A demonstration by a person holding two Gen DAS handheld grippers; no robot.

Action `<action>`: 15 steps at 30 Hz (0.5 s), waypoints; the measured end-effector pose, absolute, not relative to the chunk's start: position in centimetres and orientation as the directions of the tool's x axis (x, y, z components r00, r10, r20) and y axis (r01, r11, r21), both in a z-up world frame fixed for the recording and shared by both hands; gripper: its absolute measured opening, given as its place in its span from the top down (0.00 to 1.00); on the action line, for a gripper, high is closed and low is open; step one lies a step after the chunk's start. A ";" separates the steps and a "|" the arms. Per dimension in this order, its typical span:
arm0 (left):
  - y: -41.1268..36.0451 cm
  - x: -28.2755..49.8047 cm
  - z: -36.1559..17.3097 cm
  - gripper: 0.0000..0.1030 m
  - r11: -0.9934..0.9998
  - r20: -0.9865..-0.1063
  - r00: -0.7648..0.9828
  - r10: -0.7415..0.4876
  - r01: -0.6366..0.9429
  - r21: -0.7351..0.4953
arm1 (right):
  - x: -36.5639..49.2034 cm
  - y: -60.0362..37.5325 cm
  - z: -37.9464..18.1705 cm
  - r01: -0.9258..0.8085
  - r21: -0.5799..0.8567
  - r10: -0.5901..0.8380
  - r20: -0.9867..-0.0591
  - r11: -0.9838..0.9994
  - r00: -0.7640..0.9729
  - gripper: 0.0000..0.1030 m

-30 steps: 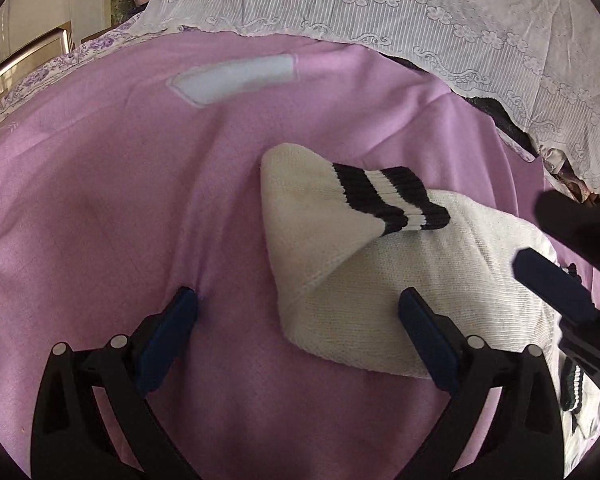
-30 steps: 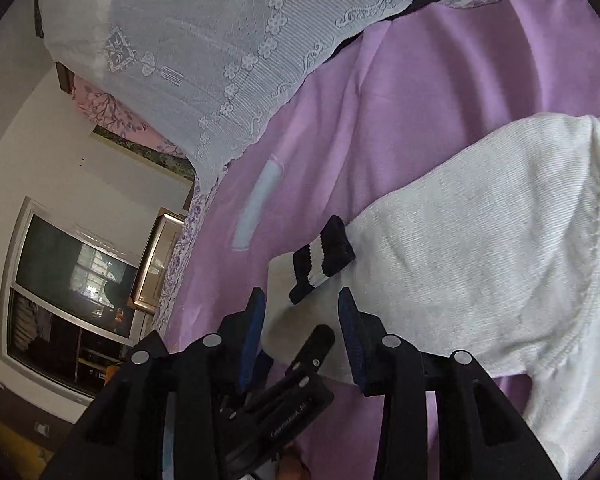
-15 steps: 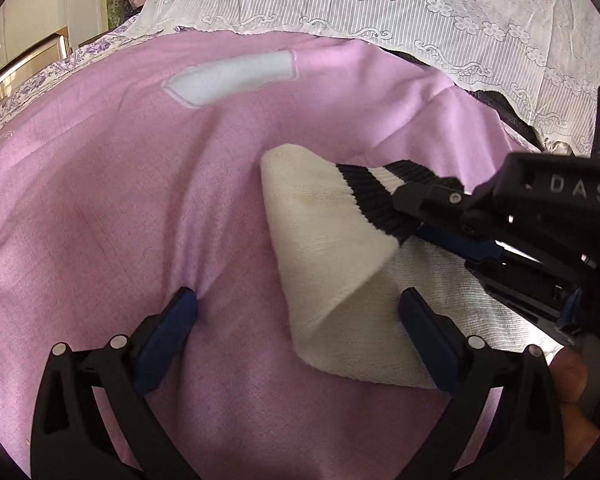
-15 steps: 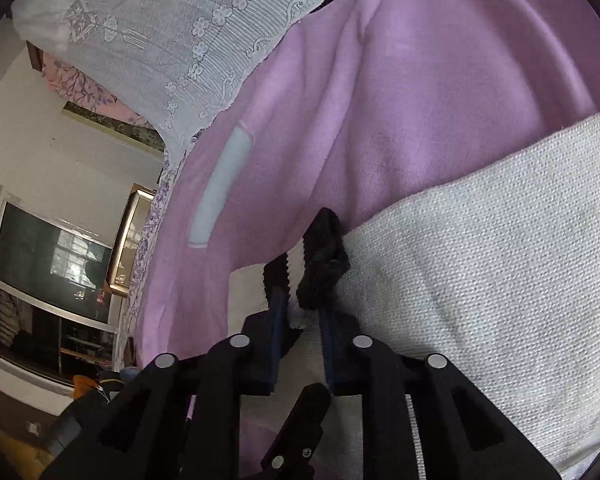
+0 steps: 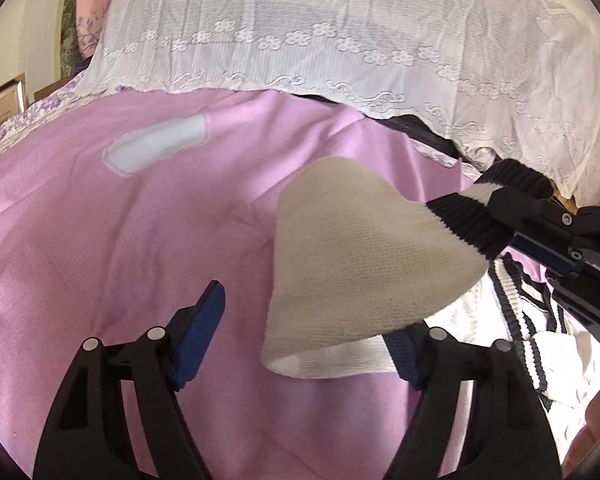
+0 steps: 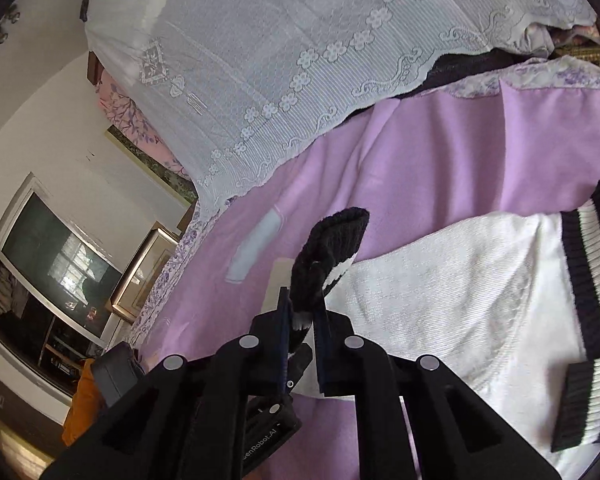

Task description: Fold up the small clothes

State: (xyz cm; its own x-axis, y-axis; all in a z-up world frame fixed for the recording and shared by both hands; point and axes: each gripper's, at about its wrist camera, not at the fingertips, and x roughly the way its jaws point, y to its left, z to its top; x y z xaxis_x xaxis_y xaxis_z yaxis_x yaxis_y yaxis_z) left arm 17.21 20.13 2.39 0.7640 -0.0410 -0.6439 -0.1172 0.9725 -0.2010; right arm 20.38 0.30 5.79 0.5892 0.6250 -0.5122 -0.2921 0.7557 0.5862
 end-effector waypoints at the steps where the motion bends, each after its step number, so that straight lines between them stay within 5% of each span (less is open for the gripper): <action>1: 19.0 16.9 2.8 0.30 0.979 -0.632 0.773 -0.047 -0.089 -0.182 | 19.7 -0.7 6.3 -0.296 0.581 0.621 -0.504 0.758 0.600 0.89; 8: 10.6 14.7 4.4 0.29 0.998 -0.586 0.807 -0.067 0.066 -0.024 | 15.7 -7.2 9.0 -0.309 0.508 0.561 -0.474 0.804 0.679 0.89; 15: 4.8 15.2 5.5 0.29 0.988 -0.604 0.786 -0.135 0.156 -0.019 | 13.1 -13.9 9.7 -0.257 0.458 0.471 -0.449 0.851 0.759 0.89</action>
